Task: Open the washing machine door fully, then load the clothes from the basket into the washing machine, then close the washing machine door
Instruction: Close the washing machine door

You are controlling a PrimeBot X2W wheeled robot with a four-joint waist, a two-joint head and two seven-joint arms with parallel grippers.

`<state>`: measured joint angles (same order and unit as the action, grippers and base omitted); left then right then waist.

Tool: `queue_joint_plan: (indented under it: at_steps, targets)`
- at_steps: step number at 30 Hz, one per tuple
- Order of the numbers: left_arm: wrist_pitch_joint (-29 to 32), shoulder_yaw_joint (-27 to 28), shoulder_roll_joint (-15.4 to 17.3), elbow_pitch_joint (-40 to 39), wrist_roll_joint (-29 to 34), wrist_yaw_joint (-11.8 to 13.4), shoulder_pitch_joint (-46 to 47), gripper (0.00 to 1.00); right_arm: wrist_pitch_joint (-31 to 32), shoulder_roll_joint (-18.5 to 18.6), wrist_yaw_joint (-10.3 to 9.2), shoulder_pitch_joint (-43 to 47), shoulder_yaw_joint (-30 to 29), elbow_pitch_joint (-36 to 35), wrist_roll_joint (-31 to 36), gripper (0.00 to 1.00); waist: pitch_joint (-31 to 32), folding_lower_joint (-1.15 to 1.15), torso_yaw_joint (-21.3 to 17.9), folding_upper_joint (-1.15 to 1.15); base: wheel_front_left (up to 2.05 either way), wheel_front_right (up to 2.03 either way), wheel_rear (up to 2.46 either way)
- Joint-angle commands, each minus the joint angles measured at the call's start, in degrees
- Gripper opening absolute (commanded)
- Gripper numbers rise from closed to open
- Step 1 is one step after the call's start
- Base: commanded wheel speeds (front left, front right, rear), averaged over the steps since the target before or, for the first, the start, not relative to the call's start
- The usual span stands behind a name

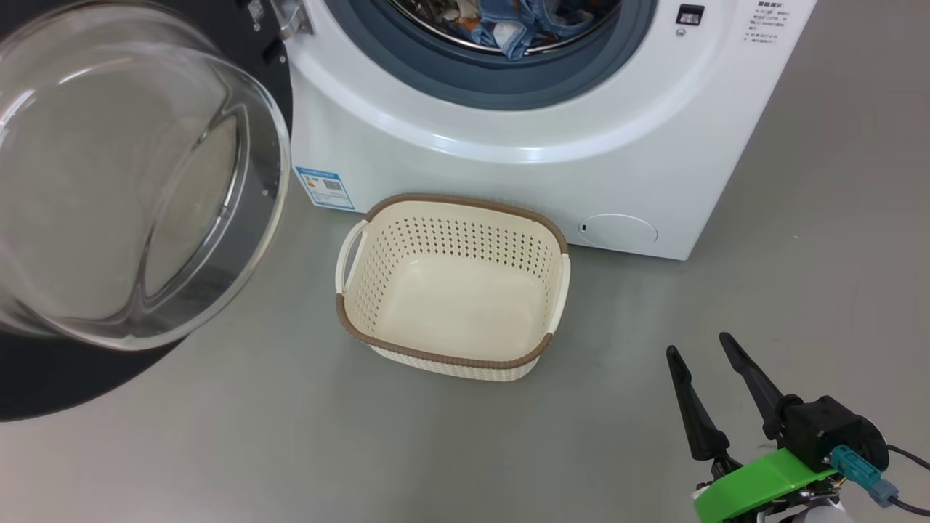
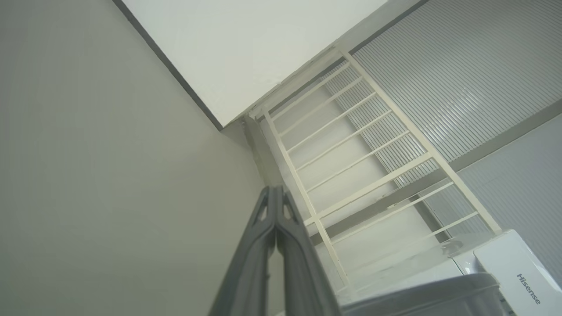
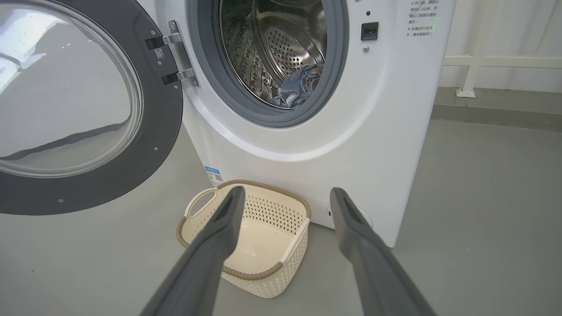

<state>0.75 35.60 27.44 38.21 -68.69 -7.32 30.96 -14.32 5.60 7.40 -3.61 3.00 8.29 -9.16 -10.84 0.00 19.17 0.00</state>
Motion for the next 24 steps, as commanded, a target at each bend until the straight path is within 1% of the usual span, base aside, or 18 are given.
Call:
queue_joint_plan:
  at_steps: [1, 8, 13, 17, 24]
  targets:
    - [1.2, 1.3, 4.4, -0.6, -1.3, -0.2, 1.4, 0.00, -0.7, 0.3, 0.09, -1.4, 1.4, -1.5, 0.4, 1.00, -0.4, 0.00, -0.3, 0.00, 0.00, 0.00, 0.00]
    - [6.6, 2.1, 4.5, 1.5, -7.8, -0.2, 2.0, 0.00, -0.7, 0.9, 0.09, -1.8, 1.4, -1.8, 0.6, 1.00, -1.4, 0.00, -0.7, 0.00, 0.00, 0.00, 0.00]
    - [11.9, 2.5, 4.1, 2.5, -12.0, -0.2, 1.6, 0.00, -0.7, 1.1, 0.09, -1.8, 1.5, -1.7, 0.7, 1.00, -1.8, 0.00, -0.8, 0.00, 0.00, 0.00, 0.00]
    - [15.2, 2.5, 4.0, 3.0, -14.0, -0.2, 1.3, 0.00, -0.7, 1.4, 0.09, -1.9, 1.6, -1.7, 0.7, 1.00, -2.0, 0.00, -0.8, 0.00, 0.00, 0.00, 0.00]
    - [18.0, 2.2, 3.4, 3.3, -15.8, -0.2, 1.2, 0.00, -0.7, 1.7, 0.09, -2.2, 1.8, -1.5, 0.7, 1.00, -2.5, 0.00, -0.7, 0.00, 0.00, 0.00, 0.00]
